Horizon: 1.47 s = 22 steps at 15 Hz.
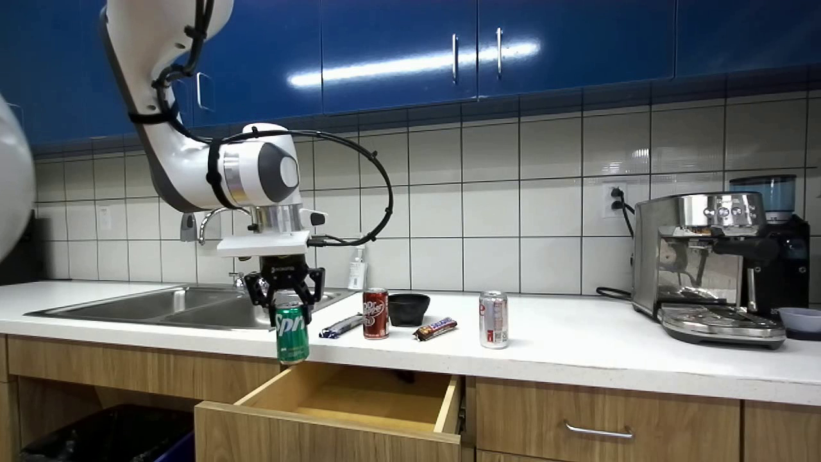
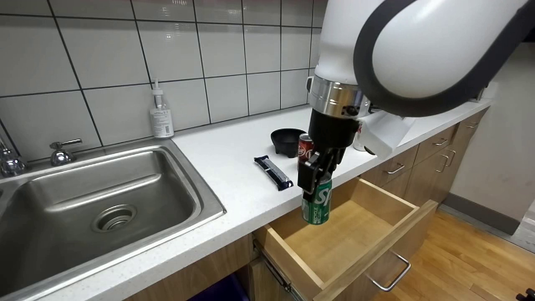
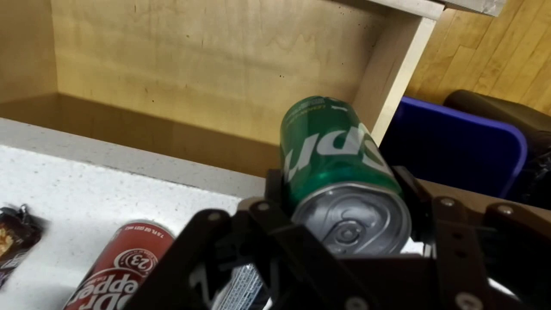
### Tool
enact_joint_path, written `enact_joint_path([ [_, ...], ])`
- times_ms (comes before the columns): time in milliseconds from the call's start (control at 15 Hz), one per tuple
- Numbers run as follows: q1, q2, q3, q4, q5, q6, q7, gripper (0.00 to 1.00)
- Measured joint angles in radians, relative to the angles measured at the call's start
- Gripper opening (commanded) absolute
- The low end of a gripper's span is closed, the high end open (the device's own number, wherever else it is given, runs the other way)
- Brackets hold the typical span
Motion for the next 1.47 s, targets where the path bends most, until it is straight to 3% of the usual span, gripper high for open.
enact_joint_path([
  [733,-0.015,0.012,-0.020,-0.079,0.000,0.100,-0.014,0.38],
  [1467,-0.015,0.113,-0.022,-0.040,-0.015,0.113,-0.014,0.38],
])
